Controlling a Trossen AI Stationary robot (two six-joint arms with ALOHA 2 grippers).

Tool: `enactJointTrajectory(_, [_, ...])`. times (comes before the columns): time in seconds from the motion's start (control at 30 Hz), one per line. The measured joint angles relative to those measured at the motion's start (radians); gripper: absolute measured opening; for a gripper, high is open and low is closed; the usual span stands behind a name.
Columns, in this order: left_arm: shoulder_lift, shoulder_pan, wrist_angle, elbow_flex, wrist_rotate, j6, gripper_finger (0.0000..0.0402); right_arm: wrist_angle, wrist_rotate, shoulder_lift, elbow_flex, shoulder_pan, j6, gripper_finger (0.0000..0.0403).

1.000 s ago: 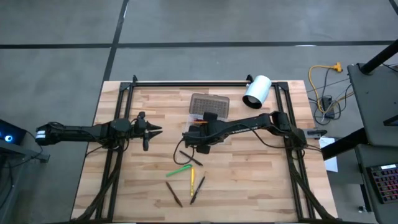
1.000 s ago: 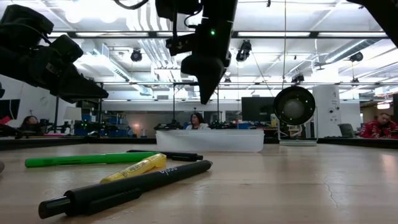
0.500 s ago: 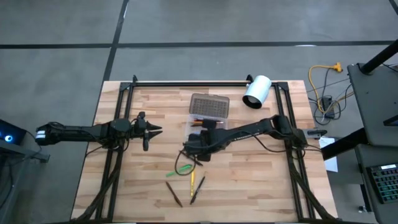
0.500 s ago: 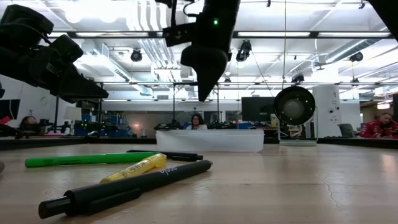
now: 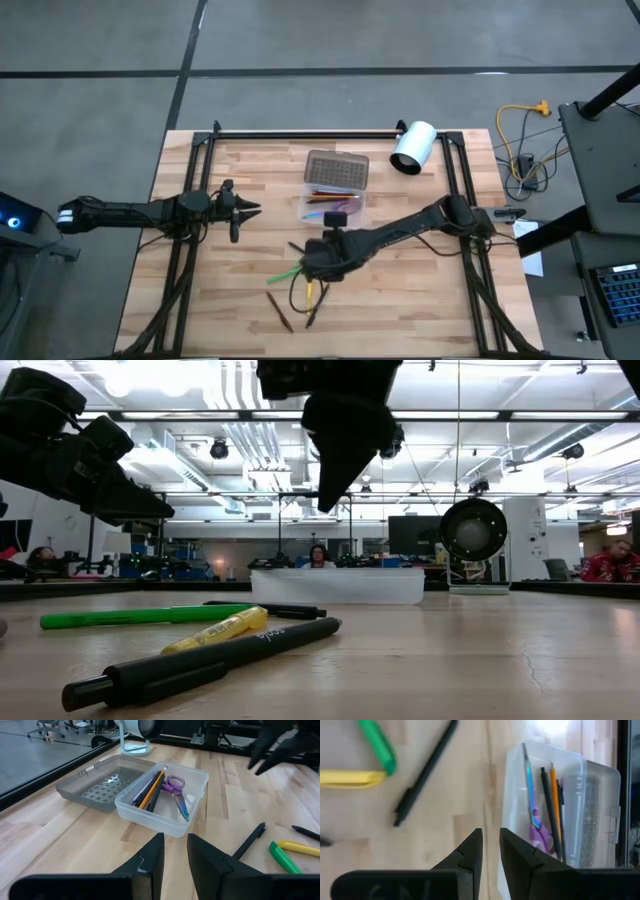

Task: Pick & place school supplies into a supply box
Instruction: Put the black pen into the supply box

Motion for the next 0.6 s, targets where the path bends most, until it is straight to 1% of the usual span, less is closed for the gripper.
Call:
enactJointTrajectory(0.47, [0.000,0.000,0.000,0.000,0.000,0.000,0.0069,0.007,-0.002,0.000,0.000,0.099,0.026,0.0057])
enactJointTrajectory(0.6, [0.000,0.000,0.000,0.000,0.000,0.000,0.0069,-0.007,-0.002,0.000,0.000,0.120,-0.020,0.0057])
